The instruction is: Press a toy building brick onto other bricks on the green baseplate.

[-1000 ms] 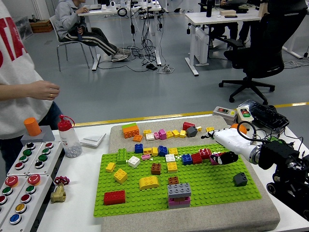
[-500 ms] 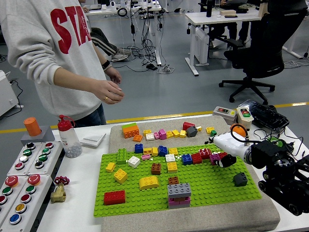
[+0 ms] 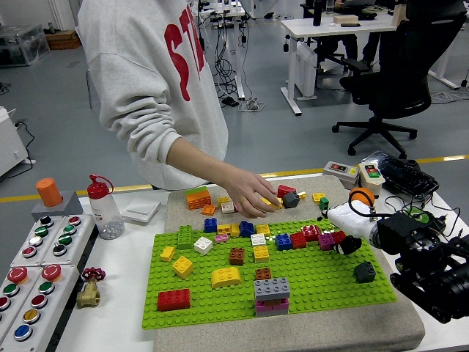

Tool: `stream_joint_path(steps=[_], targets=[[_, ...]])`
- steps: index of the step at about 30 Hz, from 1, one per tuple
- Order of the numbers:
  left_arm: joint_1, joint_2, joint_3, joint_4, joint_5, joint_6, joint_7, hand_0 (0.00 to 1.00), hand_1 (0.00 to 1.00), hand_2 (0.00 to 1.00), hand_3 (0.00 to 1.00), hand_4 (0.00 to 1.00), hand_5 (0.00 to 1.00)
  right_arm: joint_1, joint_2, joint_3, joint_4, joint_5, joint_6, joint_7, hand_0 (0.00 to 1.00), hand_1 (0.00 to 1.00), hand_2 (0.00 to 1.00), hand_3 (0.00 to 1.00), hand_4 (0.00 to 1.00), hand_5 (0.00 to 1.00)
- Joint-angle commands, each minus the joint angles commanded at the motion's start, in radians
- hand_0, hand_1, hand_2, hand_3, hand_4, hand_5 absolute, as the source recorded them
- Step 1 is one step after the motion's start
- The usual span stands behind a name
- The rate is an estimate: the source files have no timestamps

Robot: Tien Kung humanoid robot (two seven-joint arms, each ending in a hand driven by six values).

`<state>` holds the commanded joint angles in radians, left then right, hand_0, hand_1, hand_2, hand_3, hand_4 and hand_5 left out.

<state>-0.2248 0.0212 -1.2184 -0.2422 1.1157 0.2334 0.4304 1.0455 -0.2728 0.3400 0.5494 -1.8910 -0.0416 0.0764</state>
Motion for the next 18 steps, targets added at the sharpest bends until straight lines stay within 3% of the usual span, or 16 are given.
stream_joint_path(steps=[18], targets=[[0.000, -0.001, -0.006, 0.000, 0.011, -0.001, 0.002, 0.633, 0.596, 0.606, 0.405, 0.297, 0.944, 0.003, 0.013, -0.055, -0.030, 0.036, -0.006, 0.007, 0.789, 0.738, 0.697, 0.752, 0.706, 0.266]])
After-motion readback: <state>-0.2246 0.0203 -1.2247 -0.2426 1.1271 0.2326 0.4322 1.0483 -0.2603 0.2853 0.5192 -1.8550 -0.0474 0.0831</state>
